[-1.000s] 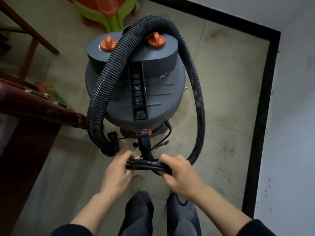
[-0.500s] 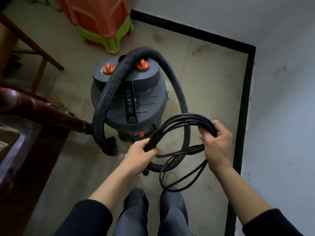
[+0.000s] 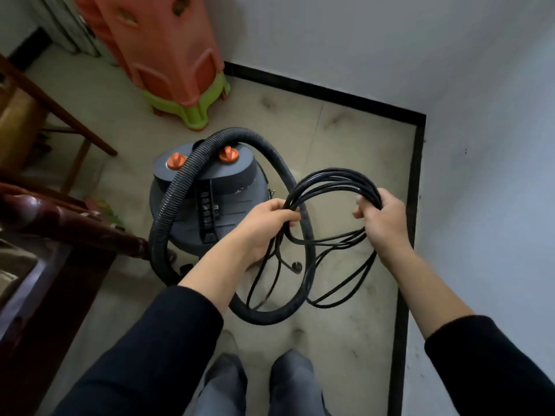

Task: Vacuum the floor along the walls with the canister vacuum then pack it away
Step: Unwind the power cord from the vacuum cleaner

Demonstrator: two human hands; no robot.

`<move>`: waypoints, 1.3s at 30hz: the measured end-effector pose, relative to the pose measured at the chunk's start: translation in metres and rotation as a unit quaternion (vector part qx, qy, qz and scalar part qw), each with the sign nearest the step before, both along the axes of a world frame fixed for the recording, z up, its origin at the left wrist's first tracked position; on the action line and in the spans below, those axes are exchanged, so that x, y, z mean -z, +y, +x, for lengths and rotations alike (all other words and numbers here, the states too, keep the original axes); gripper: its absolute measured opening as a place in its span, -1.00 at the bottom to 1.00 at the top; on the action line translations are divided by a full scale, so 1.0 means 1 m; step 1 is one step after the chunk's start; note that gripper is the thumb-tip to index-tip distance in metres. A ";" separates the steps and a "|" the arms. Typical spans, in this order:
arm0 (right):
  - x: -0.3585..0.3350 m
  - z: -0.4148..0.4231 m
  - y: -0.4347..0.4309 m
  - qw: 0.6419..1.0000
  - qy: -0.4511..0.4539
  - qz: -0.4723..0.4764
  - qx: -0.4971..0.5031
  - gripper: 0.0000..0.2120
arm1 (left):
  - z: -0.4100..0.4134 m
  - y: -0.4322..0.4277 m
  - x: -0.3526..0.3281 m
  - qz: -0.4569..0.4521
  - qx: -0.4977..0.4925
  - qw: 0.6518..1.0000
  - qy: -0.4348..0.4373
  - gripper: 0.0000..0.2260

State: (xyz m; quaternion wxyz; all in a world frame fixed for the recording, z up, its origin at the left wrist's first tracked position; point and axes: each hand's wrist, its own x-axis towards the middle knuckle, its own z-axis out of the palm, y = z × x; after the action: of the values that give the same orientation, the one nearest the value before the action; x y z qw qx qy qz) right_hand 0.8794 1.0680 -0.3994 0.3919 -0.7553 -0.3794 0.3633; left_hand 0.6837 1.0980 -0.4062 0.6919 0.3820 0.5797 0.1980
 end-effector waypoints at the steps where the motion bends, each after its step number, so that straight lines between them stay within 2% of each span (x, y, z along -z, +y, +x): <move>1: 0.003 0.005 0.002 1.000 0.003 -0.012 -0.020 -0.85 | 0.004 0.007 -0.002 0.011 0.007 1.000 0.012 -0.91; 3: 0.007 0.012 0.007 0.998 0.020 -0.030 -0.047 -0.85 | 0.009 0.020 -0.006 0.029 0.015 0.999 0.015 -0.85; 6: 0.012 0.023 0.017 0.998 0.017 -0.022 -0.055 -0.86 | 0.004 0.033 -0.008 0.020 0.006 0.997 -0.078 -0.63; 7: 0.013 0.025 0.021 0.998 0.006 -0.014 -0.064 -0.84 | -0.002 0.036 -0.004 0.035 0.010 0.997 -0.074 -0.56; 8: 0.014 0.025 0.024 0.997 -0.006 -0.012 -0.081 -0.82 | -0.010 0.037 0.004 0.068 0.024 0.997 -0.018 -0.53; 9: 0.015 0.023 0.027 0.995 -0.018 -0.018 -0.101 -0.80 | -0.020 0.037 0.014 0.116 0.050 0.988 0.085 -0.52; 10: 0.018 0.019 0.028 0.992 -0.027 -0.029 -0.122 -0.78 | -0.033 0.036 0.028 0.166 0.090 0.960 0.206 -0.53; 12: 0.027 0.004 0.031 0.986 -0.031 -0.059 -0.150 -0.71 | -0.064 0.033 0.058 0.238 0.219 0.862 0.390 -0.53; 14: 0.040 -0.015 0.036 0.982 -0.031 -0.096 -0.158 -0.68 | -0.094 0.035 0.084 0.273 0.378 0.741 0.483 -0.46; 16: 0.056 -0.033 0.043 0.979 -0.015 -0.134 -0.155 -0.73 | -0.117 0.044 0.099 0.265 0.508 0.625 0.530 -0.41; 18: 0.074 -0.050 0.050 0.976 0.017 -0.164 -0.143 -0.77 | -0.132 0.057 0.109 0.260 0.598 0.528 0.544 -0.35; 20: 0.089 -0.067 0.057 0.973 0.050 -0.188 -0.122 -0.77 | -0.143 0.072 0.117 0.281 0.657 0.453 0.533 -0.31; 21: 0.096 -0.074 0.061 0.972 0.077 -0.198 -0.105 -0.78 | -0.147 0.079 0.119 0.294 0.675 0.435 0.518 -0.32; 23: 0.106 -0.087 0.072 0.963 0.141 -0.220 -0.071 -0.80 | -0.158 0.093 0.126 0.329 0.697 0.423 0.476 -0.33; 25: 0.113 -0.096 0.085 0.953 0.171 -0.245 -0.056 -0.81 | -0.168 0.105 0.132 0.407 0.694 0.419 0.420 -0.33; 27: 0.121 -0.101 0.094 0.948 0.182 -0.255 -0.055 -0.82 | -0.174 0.114 0.136 0.499 0.681 0.385 0.373 -0.35; 29: 0.131 -0.104 0.101 0.947 0.184 -0.257 -0.063 -0.82 | -0.179 0.124 0.147 0.558 0.663 0.370 0.335 -0.37; 33: 0.147 -0.111 0.112 0.943 0.186 -0.262 -0.091 -0.78 | -0.170 0.140 0.152 0.590 0.651 0.360 0.315 -0.37; 39: 0.160 -0.110 0.148 0.942 0.171 -0.261 -0.122 -0.72 | -0.145 0.156 0.155 0.590 0.627 0.361 0.360 -0.32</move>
State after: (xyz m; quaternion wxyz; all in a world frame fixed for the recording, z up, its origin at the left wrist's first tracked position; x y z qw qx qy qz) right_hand 0.7694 1.2156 -0.5593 0.1930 -0.7058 -0.2880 0.6178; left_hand 0.5392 1.2545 -0.5609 -0.0602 0.9803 0.1022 -0.1579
